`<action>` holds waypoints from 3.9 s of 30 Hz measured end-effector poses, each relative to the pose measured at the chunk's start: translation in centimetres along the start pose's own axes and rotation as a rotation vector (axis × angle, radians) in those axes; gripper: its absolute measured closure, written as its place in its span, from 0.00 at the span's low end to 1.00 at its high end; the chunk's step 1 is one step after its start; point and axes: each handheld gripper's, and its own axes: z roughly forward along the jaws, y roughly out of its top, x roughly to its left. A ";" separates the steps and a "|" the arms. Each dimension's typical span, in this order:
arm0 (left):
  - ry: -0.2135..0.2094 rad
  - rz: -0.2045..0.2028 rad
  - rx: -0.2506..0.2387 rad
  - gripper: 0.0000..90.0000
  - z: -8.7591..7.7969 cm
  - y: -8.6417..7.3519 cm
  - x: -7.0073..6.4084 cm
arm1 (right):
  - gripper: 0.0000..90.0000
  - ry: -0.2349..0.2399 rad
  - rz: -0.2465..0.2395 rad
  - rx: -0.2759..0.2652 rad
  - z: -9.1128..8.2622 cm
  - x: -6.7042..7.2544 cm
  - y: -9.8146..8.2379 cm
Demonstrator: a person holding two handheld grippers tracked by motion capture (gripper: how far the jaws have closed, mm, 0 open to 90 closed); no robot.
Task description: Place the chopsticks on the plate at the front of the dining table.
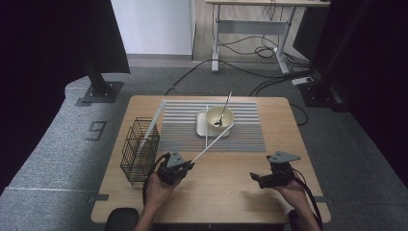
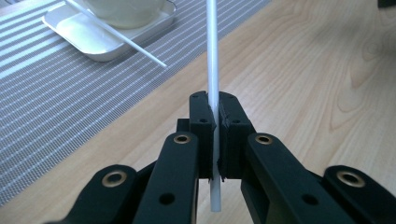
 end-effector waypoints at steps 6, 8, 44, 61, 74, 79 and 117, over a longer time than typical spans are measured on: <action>0.013 -0.008 0.014 0.95 0.5 1.2 0.7 | 0.00 0.017 -0.002 0.041 1.2 0.3 -1.5; 0.021 -0.006 0.021 0.95 0.8 1.7 0.9 | 0.00 0.015 -0.002 0.052 1.6 0.4 -1.8; 0.135 -0.120 0.081 0.95 6.4 5.3 6.6 | 0.00 0.024 -0.011 0.137 3.8 0.6 -3.9; 0.189 -0.159 0.118 0.95 8.3 5.2 8.4 | 0.00 0.024 -0.014 0.135 3.8 0.6 -3.9; 0.215 -0.183 0.166 0.95 9.5 4.6 9.6 | 0.00 0.024 -0.013 0.135 3.8 0.6 -3.9; 0.216 -0.195 0.177 0.95 10.0 4.4 9.8 | 0.00 0.024 -0.013 0.135 3.8 0.6 -3.9; 0.182 -0.172 0.223 0.87 13.2 3.7 8.1 | 0.00 0.024 -0.012 0.136 3.8 0.6 -3.9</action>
